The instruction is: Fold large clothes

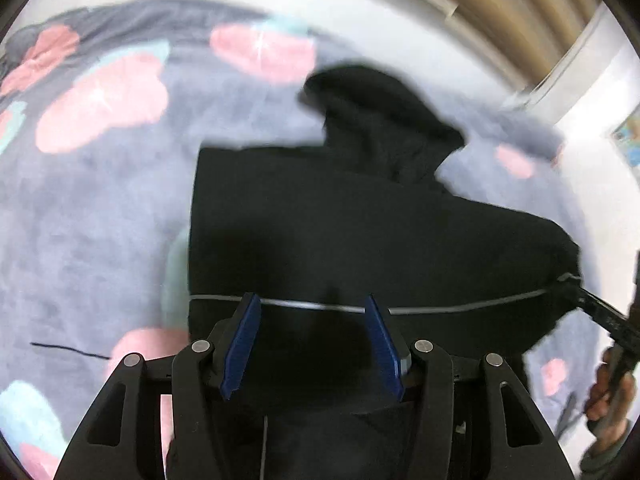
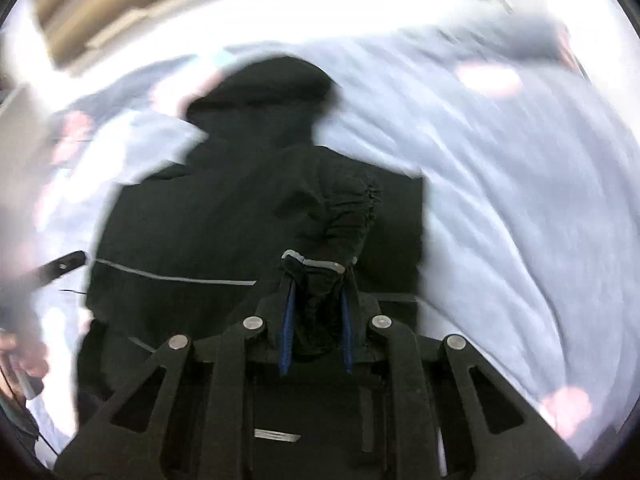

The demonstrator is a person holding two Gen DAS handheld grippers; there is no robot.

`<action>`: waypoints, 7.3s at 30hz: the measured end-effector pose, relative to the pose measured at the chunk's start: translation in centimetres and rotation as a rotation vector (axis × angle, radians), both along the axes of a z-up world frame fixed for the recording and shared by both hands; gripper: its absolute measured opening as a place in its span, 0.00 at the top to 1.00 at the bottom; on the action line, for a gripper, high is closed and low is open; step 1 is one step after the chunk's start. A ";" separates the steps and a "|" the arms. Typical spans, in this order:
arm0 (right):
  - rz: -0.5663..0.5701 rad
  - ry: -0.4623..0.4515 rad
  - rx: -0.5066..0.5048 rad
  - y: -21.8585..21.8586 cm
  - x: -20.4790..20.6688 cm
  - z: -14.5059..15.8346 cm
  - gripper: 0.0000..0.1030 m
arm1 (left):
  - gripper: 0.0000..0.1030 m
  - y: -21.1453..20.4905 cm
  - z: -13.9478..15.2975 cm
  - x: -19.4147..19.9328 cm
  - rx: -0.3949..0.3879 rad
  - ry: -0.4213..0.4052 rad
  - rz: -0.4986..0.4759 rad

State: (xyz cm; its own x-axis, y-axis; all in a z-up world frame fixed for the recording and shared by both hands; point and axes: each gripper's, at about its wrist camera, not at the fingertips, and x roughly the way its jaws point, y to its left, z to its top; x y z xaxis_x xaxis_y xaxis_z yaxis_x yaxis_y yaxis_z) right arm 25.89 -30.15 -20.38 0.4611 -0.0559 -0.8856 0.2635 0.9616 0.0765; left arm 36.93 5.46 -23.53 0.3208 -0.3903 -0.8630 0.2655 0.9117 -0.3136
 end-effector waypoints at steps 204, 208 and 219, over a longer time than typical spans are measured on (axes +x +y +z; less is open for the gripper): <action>0.158 0.021 0.171 5.2 -2.3 -2.3 0.56 | 0.83 -2.6 1.4 -2.1 -0.150 0.017 -0.127; 0.218 -0.071 0.129 7.7 -1.8 1.0 0.41 | 0.68 -5.5 4.8 -4.2 -0.182 -0.072 -0.201; 0.134 0.076 -0.067 7.1 2.4 -8.9 0.57 | 0.66 -9.4 -5.6 -4.2 -0.065 0.132 -0.205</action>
